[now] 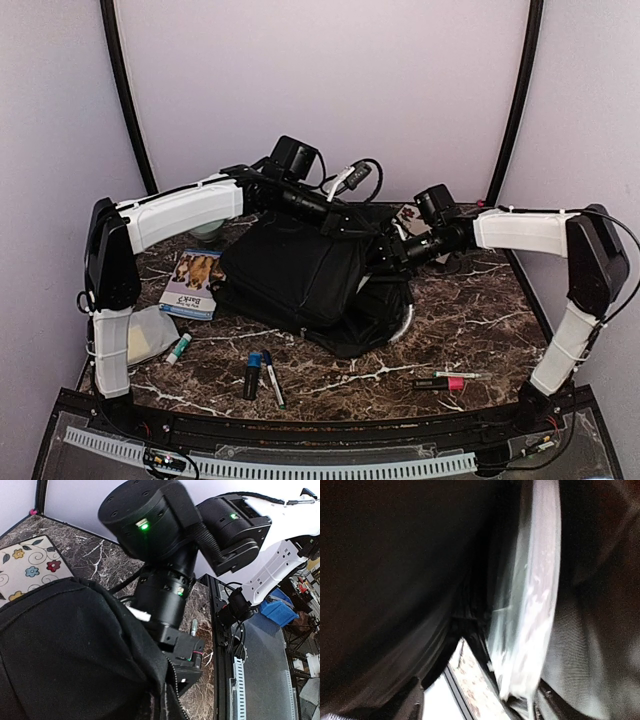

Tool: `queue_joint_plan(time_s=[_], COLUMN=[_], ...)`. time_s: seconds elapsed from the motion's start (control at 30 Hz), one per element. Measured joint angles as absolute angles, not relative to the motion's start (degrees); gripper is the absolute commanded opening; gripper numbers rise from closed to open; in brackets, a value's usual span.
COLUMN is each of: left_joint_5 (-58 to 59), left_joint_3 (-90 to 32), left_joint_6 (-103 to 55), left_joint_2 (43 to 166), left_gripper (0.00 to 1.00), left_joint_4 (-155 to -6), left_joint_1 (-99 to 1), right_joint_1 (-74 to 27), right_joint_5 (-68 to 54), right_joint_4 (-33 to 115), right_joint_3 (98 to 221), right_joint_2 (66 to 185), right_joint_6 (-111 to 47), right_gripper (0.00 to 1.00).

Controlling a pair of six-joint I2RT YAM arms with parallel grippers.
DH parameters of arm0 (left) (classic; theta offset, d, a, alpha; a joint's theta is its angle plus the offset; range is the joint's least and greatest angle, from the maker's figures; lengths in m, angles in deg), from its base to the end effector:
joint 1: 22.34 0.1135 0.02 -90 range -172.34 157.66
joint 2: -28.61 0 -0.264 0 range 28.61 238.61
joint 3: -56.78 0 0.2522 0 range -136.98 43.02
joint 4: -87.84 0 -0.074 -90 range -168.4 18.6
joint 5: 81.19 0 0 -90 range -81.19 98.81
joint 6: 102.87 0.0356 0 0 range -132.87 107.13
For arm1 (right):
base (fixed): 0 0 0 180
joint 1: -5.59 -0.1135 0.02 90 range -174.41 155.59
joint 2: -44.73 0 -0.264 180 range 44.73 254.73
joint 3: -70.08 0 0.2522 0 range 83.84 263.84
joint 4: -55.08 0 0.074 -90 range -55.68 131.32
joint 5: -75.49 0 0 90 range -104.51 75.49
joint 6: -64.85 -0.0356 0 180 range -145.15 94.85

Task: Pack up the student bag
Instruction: Adjust the book in the largest pocket of the bag.

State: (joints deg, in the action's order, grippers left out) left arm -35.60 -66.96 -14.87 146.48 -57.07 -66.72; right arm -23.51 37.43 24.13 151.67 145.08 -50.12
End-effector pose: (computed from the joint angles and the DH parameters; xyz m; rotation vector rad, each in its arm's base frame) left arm 0.3264 -0.3543 0.3241 1.2381 1.7912 -1.2836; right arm 0.3082 0.2036 0.2189 -0.5389 2.4934 1.5082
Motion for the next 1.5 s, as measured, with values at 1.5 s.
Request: queue_joint_plan(time_s=[1.5], left_joint_5=[-19.55], left_joint_3=[-79.0], left_joint_6=[10.05], left_joint_2=[151.9], left_gripper=[0.0], left_joint_4=[-31.37], left_joint_1=[-77.0], right_joint_1=[-52.15], right_joint_5=[-4.84], right_joint_4=[-1.29], right_joint_3=[138.25], right_joint_2=[123.79], right_joint_6=[25.63], right_gripper=[0.49])
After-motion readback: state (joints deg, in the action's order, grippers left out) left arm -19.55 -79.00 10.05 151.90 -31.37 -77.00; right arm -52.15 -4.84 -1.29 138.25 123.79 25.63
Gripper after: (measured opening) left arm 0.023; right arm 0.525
